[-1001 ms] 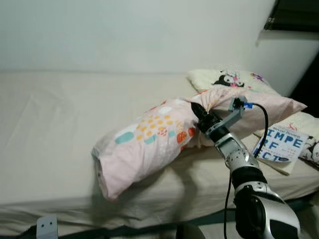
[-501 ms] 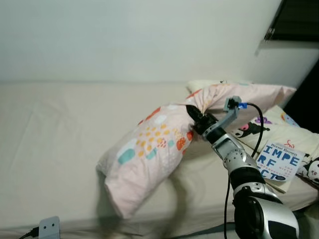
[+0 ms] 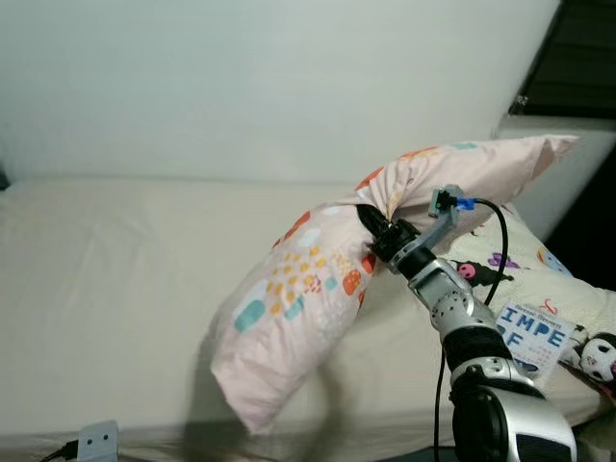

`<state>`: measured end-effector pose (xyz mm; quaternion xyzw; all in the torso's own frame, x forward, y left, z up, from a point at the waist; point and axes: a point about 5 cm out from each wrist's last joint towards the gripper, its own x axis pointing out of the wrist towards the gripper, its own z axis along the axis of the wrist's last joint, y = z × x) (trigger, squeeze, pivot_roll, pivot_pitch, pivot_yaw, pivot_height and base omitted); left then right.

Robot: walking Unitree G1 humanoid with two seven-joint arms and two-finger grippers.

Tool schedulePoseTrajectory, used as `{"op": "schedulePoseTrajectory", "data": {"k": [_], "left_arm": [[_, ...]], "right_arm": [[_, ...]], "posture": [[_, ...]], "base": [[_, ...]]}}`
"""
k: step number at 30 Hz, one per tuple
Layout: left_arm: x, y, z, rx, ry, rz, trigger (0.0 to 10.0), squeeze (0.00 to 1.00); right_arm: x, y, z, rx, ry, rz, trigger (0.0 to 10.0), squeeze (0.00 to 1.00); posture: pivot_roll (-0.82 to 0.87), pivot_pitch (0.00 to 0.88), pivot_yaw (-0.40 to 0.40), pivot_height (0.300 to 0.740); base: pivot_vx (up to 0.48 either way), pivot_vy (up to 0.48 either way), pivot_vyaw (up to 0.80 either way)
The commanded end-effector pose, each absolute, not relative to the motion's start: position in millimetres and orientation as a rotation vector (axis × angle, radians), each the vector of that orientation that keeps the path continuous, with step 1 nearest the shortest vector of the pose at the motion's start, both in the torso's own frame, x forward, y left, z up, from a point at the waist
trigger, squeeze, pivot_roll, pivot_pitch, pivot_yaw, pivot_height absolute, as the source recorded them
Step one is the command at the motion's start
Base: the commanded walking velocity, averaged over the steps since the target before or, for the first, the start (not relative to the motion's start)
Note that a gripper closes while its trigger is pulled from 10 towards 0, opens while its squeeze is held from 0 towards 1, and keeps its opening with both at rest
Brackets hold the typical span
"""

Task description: Clean up the room

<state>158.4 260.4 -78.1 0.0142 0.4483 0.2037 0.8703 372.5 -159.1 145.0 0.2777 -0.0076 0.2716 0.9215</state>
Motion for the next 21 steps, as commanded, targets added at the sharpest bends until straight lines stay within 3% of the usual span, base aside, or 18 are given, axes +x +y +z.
{"op": "schedulePoseTrajectory", "data": {"k": [1, 21], "left_arm": [[154, 255, -82, 0.045, 0.963, 0.384, 10.0, 0.0], [140, 252, -88, 0.038, 1.016, 0.352, 10.0, 0.0]], "right_arm": [[370, -158, 144, 0.519, -0.04, 0.573, 10.0, 0.0], [334, -127, 83, 0.501, 0.159, 0.653, 10.0, 0.0]], "posture": [[0.09, 0.0, -0.098, 0.74], [0.09, 0.0, -0.099, 0.74]], "base": [[0.0, 0.0, 0.0], [0.0, 0.0, 0.76]]}}
